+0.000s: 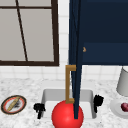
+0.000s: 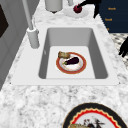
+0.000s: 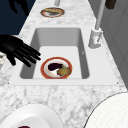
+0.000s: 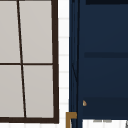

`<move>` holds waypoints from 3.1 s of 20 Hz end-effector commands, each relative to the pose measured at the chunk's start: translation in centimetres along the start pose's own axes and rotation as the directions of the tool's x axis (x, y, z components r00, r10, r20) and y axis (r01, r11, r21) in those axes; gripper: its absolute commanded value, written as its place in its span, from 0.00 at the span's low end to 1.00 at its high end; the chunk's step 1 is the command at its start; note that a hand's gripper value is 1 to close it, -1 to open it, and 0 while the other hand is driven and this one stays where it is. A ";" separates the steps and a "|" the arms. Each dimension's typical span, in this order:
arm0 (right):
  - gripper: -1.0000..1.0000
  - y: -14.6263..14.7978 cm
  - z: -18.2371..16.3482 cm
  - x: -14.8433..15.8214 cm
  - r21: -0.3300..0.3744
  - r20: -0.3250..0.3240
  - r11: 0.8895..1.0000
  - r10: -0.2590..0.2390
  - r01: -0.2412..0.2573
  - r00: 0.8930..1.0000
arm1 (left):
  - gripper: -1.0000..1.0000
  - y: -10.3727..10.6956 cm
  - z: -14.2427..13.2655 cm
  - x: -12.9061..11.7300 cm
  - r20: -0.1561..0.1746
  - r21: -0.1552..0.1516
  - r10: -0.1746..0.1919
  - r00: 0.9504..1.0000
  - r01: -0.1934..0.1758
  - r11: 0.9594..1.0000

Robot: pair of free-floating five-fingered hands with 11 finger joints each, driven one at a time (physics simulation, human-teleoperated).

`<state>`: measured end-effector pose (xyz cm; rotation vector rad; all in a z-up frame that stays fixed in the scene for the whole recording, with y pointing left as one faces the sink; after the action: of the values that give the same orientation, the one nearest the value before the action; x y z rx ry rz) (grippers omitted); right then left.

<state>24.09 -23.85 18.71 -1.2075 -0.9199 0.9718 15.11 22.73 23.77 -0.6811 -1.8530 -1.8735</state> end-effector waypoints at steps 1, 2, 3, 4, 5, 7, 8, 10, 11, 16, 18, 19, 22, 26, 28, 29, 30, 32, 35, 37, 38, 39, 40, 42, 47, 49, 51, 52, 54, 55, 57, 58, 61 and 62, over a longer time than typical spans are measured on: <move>0.00 -0.8 -1.0 -1.6 0.041 0.000 0.999 -0.020 0.020 1.000 | 0.50 0.0 0.0 0.0 0.000 0.000 0.000 1.000 0.000 1.000; 0.00 -0.9 -1.1 -2.1 0.039 0.006 0.999 -0.022 0.021 1.000 | 0.50 0.0 0.0 0.0 0.000 0.001 -0.001 1.000 0.001 1.000; 0.00 -1.1 -1.2 -2.5 0.035 0.015 0.999 -0.018 0.017 1.000 | 0.50 0.0 0.0 0.0 -0.001 0.001 -0.002 1.000 0.002 1.000; 0.00 -1.2 -1.3 -3.0 0.030 0.022 0.999 -0.014 0.013 1.000 | 0.50 0.0 0.0 0.0 -0.001 0.002 -0.003 1.000 0.003 1.000; 0.00 -1.2 -1.5 -3.5 0.033 0.022 0.999 -0.012 0.012 1.000 | 0.50 0.0 0.0 0.0 -0.002 0.002 -0.003 1.000 0.003 1.000; 0.00 -1.2 -1.8 -4.3 0.040 0.034 0.999 0.004 -0.005 0.999 | 0.50 0.0 0.0 0.0 -0.002 0.003 -0.004 1.000 0.004 1.000; 0.00 -1.3 -2.0 -4.7 0.041 0.039 0.999 0.008 -0.010 0.999 | 0.50 0.0 0.0 0.0 -0.003 0.003 -0.005 1.000 0.005 1.000; 0.00 -1.5 -2.3 -5.7 0.041 0.042 0.999 0.008 -0.009 0.999 | 0.50 0.0 0.0 0.0 -0.003 0.004 -0.006 1.000 0.006 1.000; 0.00 -1.5 -2.5 -6.1 0.040 0.047 0.999 0.007 -0.009 0.999 | 0.50 0.0 0.0 0.0 -0.003 0.004 -0.006 1.000 0.006 1.000; 0.00 -1.5 -4.1 -7.2 0.037 0.074 0.999 0.009 -0.012 0.997 | 0.50 0.0 0.0 0.0 -0.004 0.005 -0.007 1.000 0.007 1.000; 0.00 -0.9 -4.7 -7.8 0.069 0.070 0.997 0.019 -0.023 0.997 | 0.50 0.0 0.0 0.0 -0.004 0.005 -0.008 1.000 0.008 1.000; 0.00 -0.9 -4.9 -8.0 0.083 0.069 0.996 0.023 -0.028 0.997 | 0.50 0.0 0.0 0.0 -0.004 0.006 -0.008 1.000 0.008 1.000; 0.00 -1.5 -5.4 -9.6 0.092 0.054 0.996 0.006 -0.011 0.999 | 0.50 0.0 0.0 0.0 -0.005 0.006 -0.008 1.000 0.008 1.000; 0.00 -1.7 -6.1 -11.7 0.125 0.052 0.992 0.000 -0.007 0.999 | 0.50 0.0 0.0 -0.1 -0.005 0.006 -0.009 1.000 0.009 1.000; 0.00 -1.8 -6.5 -12.6 0.149 0.049 0.989 0.012 -0.019 0.999 | 0.50 0.0 0.0 -0.1 -0.005 0.006 -0.009 1.000 0.009 1.000; 0.00 -2.1 -6.7 -13.0 0.156 0.050 0.988 0.010 -0.018 0.999 | 0.50 0.0 0.0 -0.1 -0.005 0.006 -0.009 1.000 0.009 1.000; 0.00 -2.2 -6.9 -13.5 0.164 0.050 0.986 0.010 -0.018 0.999 | 0.50 0.0 0.0 -0.1 -0.005 0.006 -0.009 1.000 0.009 1.000; 0.00 -2.5 -7.3 -14.5 0.186 0.052 0.982 0.010 -0.020 0.999 | 0.50 0.0 0.0 -0.1 -0.005 0.006 -0.009 1.000 0.009 1.000; 0.00 -2.6 -7.9 -16.5 0.194 0.056 0.981 0.000 -0.011 0.998 | 0.50 0.0 0.0 -0.1 -0.005 0.007 -0.009 1.000 0.009 1.000; 0.00 -2.6 -8.4 -17.6 0.201 0.057 0.979 0.000 -0.012 0.998 | 0.50 0.0 0.0 -0.1 -0.005 0.007 -0.009 1.000 0.009 1.000; 0.00 -2.7 -8.6 -18.2 0.205 0.058 0.979 0.000 -0.012 0.998 | 0.50 0.0 0.0 -0.1 -0.005 0.007 -0.009 1.000 0.009 1.000; 0.00 -2.8 -8.8 -18.8 0.209 0.057 0.978 0.000 -0.012 0.998 | 0.50 0.0 0.0 -0.1 -0.005 0.007 -0.009 1.000 0.009 1.000; 0.00 -2.8 -9.0 -19.4 0.214 0.057 0.977 0.000 -0.012 0.998 | 0.50 0.0 0.0 -0.1 -0.005 0.007 -0.009 1.000 0.009 1.000; 0.00 -2.9 -9.5 -20.6 0.224 0.058 0.974 -0.001 -0.012 0.998 | 0.50 0.0 0.0 -0.1 -0.005 0.007 -0.009 1.000 0.009 1.000; 0.00 -3.2 -10.7 -23.4 0.247 0.066 0.969 0.006 -0.022 0.998 | 0.50 0.0 0.0 -0.1 -0.005 0.007 -0.009 1.000 0.009 1.000; 0.00 -2.8 -11.6 -24.0 0.261 0.077 0.965 0.014 -0.034 0.997 | 0.50 0.0 0.0 -0.1 -0.005 0.007 -0.009 1.000 0.009 1.000; 0.00 -2.6 -12.4 -24.9 0.272 0.081 0.961 0.025 -0.046 0.996 | 0.50 0.0 0.0 -0.1 -0.005 0.007 -0.009 1.000 0.009 1.000; 0.00 -2.1 -12.8 -25.3 0.285 0.082 0.957 0.031 -0.054 0.996 | 0.50 0.0 0.0 -0.1 -0.005 0.007 -0.009 1.000 0.009 1.000; 0.00 -1.3 -13.7 -25.5 0.304 0.091 0.951 0.039 -0.065 0.995 | 0.50 0.0 0.0 -0.1 -0.005 0.007 -0.009 1.000 0.009 1.000; 0.00 -1.2 -14.1 -25.8 0.307 0.094 0.949 0.041 -0.069 0.995 | 0.50 0.0 0.0 -0.1 -0.005 0.007 -0.009 1.000 0.009 1.000; 0.00 -0.8 -14.6 -26.0 0.312 0.089 0.947 0.045 -0.071 0.995 | 0.50 0.0 0.0 -0.1 -0.005 0.007 -0.009 1.000 0.009 1.000; 0.00 -0.6 -15.0 -26.3 0.321 0.089 0.944 0.048 -0.074 0.995 | 0.50 0.0 0.0 -0.1 -0.005 0.007 -0.009 1.000 0.009 1.000; 0.00 0.0 -16.2 -25.9 0.369 0.083 0.924 0.073 -0.099 0.994 | 0.50 0.0 0.0 -0.1 -0.005 0.007 -0.009 1.000 0.009 1.000; 0.00 0.1 -16.7 -25.8 0.384 0.083 0.916 0.092 -0.117 0.992 | 0.50 0.0 0.0 -0.1 -0.005 0.007 -0.009 1.000 0.009 1.000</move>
<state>30.26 -53.62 15.72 -0.9336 -0.7307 1.1670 15.14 22.70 23.72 -0.6657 -1.8614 -1.8723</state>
